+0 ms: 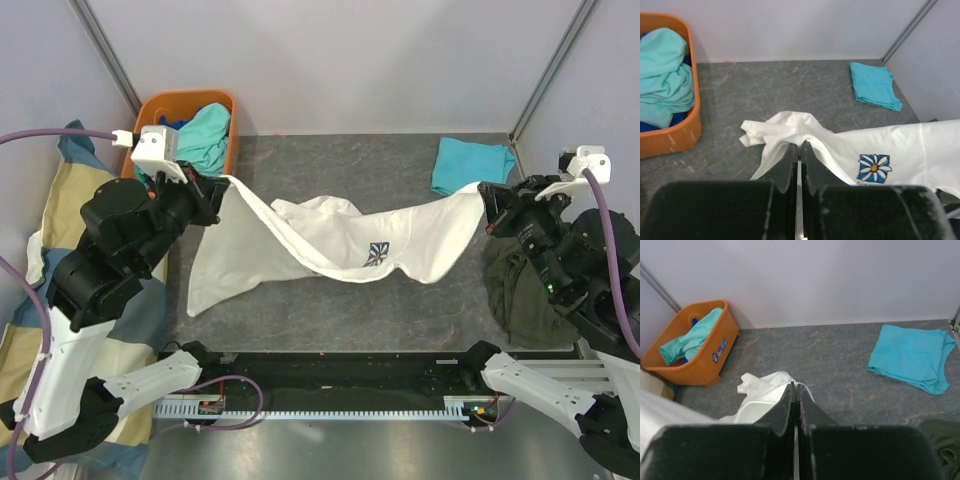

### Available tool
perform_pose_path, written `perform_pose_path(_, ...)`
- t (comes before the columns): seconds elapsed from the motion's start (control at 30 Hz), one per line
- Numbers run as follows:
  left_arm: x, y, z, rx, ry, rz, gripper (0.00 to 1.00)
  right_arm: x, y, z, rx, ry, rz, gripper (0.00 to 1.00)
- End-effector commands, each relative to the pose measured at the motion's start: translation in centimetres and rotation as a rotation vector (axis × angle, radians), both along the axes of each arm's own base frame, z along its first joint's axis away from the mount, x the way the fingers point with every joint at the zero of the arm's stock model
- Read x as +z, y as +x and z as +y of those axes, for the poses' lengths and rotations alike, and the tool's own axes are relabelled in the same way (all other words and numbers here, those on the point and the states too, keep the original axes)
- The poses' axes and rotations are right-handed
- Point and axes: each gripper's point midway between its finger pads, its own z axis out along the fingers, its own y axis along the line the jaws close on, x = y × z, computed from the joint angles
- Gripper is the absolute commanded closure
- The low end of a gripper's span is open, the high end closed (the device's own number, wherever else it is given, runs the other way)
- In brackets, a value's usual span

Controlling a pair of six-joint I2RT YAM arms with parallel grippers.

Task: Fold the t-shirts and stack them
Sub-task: Flatten the tshirt out

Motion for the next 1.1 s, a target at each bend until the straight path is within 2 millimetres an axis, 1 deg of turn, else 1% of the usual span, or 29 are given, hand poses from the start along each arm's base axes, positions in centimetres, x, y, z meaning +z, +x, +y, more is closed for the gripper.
perform_pose_path(0.0, -0.3, 2.7, -0.7, 0.017, 0.108, -0.033, 0.98, -2.2, 2.9, -0.3, -0.131, -0.028, 0.022, 1.0)
perform_pose_path(0.07, -1.1, 5.4, -0.8, 0.042, 0.153, -0.04, 0.98, -2.7, 5.8, -0.2, -0.233, -0.045, 0.004, 1.0)
perform_pose_path(0.1, -2.0, 7.6, -1.6, 0.039, 0.159, -0.023, 0.98, -3.7, 7.0, 0.3, -0.252, -0.071, 0.013, 1.0)
perform_pose_path(0.13, -1.9, 8.8, -2.6, -0.014, 0.142, -0.017, 0.98, -3.8, 9.0, 1.3, -0.267, -0.089, -0.001, 1.0)
perform_pose_path(0.17, -2.1, 10.6, -1.4, 0.019, 0.129, -0.008, 0.98, -4.3, 10.3, 1.8, -0.275, -0.096, -0.001, 1.0)
perform_pose_path(0.2, -3.7, 13.0, -1.8, 0.018, 0.137, 0.029, 0.98, -4.4, 11.7, 1.4, -0.298, -0.091, -0.002, 1.0)
perform_pose_path(0.23, -3.0, 14.5, -2.3, -0.001, 0.115, -0.002, 0.98, -5.1, 14.1, 2.0, -0.304, -0.091, 0.003, 1.0)
perform_pose_path(0.27, -3.3, 16.3, -1.2, 0.022, 0.116, 0.0, 0.98, -5.5, 15.4, 2.1, -0.305, -0.079, 0.008, 1.0)
perform_pose_path(0.3, -4.2, 17.9, -1.3, 0.02, 0.12, 0.02, 0.98, -5.5, 17.3, 1.2, -0.317, -0.058, 0.008, 1.0)
perform_pose_path(0.33, -5.0, 20.6, -2.1, -0.003, 0.12, 0.036, 0.98, -7.2, 20.0, 1.6, -0.314, -0.064, 0.034, 1.0)
perform_pose_path(0.37, -5.8, 22.5, -1.6, 0.003, 0.131, 0.047, 0.98, -7.8, 21.6, 1.4, -0.318, -0.052, 0.043, 1.0)
perform_pose_path(0.4, -6.2, 23.9, -1.8, -0.006, 0.133, 0.052, 0.98, -6.9, 23.7, 0.4, -0.314, -0.024, 0.012, 1.0)
perform_pose_path(0.43, -7.0, 26.8, -2.8, -0.045, 0.131, 0.059, 0.98, -9.1, 26.3, 0.3, -0.32, -0.037, 0.048, 1.0)
perform_pose_path(0.47, -7.1, 28.3, -2.6, -0.052, 0.129, 0.057, 0.98, -7.6, 27.6, -0.1, -0.323, -0.021, 0.011, 1.0)
perform_pose_path(0.5, -6.8, 29.5, -2.9, -0.065, 0.12, 0.046, 0.98, -7.3, 29.1, -1.6, -0.348, -0.014, -0.001, 1.0)
perform_pose_path(0.53, -3.3, 30.3, -3.7, -0.109, 0.068, -0.023, 0.98, -8.3, 31.1, -1.6, -0.337, -0.016, 0.008, 1.0)
perform_pose_path(0.57, -5.8, 32.6, -3.7, -0.114, 0.056, 0.032, 0.98, -5.2, 31.7, -2.0, -0.332, 0.01, -0.052, 1.0)
perform_pose_path(0.6, -5.4, 33.4, -4.1, -0.126, 0.045, 0.024, 0.98, -4.1, 32.3, -3.1, -0.344, 0.018, -0.074, 1.0)
perform_pose_path(0.63, -0.9, 32.9, -4.4, -0.147, 0.024, -0.08, 0.98, -3.2, 32.6, -3.1, -0.325, 0.02, -0.089, 1.0)
perform_pose_path(0.67, 1.1, 32.5, -4.4, -0.151, 0.006, -0.134, 0.98, 0.2, 32.1, -3.4, -0.322, 0.038, -0.154, 1.0)
perform_pose_path(0.73, 2.1, 31.2, -4.5, -0.17, -0.007, -0.141, 0.98, 3.7, 30.5, -3.6, -0.304, 0.035, -0.209, 1.0)
perform_pose_path(0.77, 4.8, 29.0, -4.4, -0.186, -0.015, -0.189, 0.98, 6.2, 29.3, -3.5, -0.289, 0.045, -0.257, 1.0)
perform_pose_path(0.8, 4.8, 28.2, -4.5, -0.2, -0.018, -0.179, 0.98, 8.1, 27.5, -3.5, -0.271, 0.053, -0.287, 1.0)
perform_pose_path(0.87, 6.8, 25.4, -4.5, -0.23, -0.027, -0.209, 0.98, 9.6, 25.1, -3.1, -0.226, 0.064, -0.318, 1.0)
perform_pose_path(0.9, 9.0, 22.5, -4.0, -0.235, -0.035, -0.262, 0.98, 12.0, 22.1, -3.3, -0.215, 0.086, -0.376, 1.0)
perform_pose_path(0.93, 9.9, 21.1, -3.8, -0.239, -0.04, -0.289, 0.98, 12.8, 20.5, -3.4, -0.206, 0.098, -0.398, 1.0)
perform_pose_path(0.97, 10.7, 19.7, -3.5, -0.237, -0.043, -0.316, 0.98, 12.4, 19.5, -3.1, -0.185, 0.097, -0.394, 1.0)
perform_pose_path(1.0, 12.6, 16.8, -2.8, -0.233, -0.047, -0.373, 0.98, 14.3, 16.3, -3.5, -0.177, 0.113, -0.447, 1.0)
perform_pose_path(1.07, 13.4, 14.6, -2.3, -0.229, -0.037, -0.4, 0.98, 13.5, 14.4, -3.5, -0.162, 0.116, -0.437, 1.0)
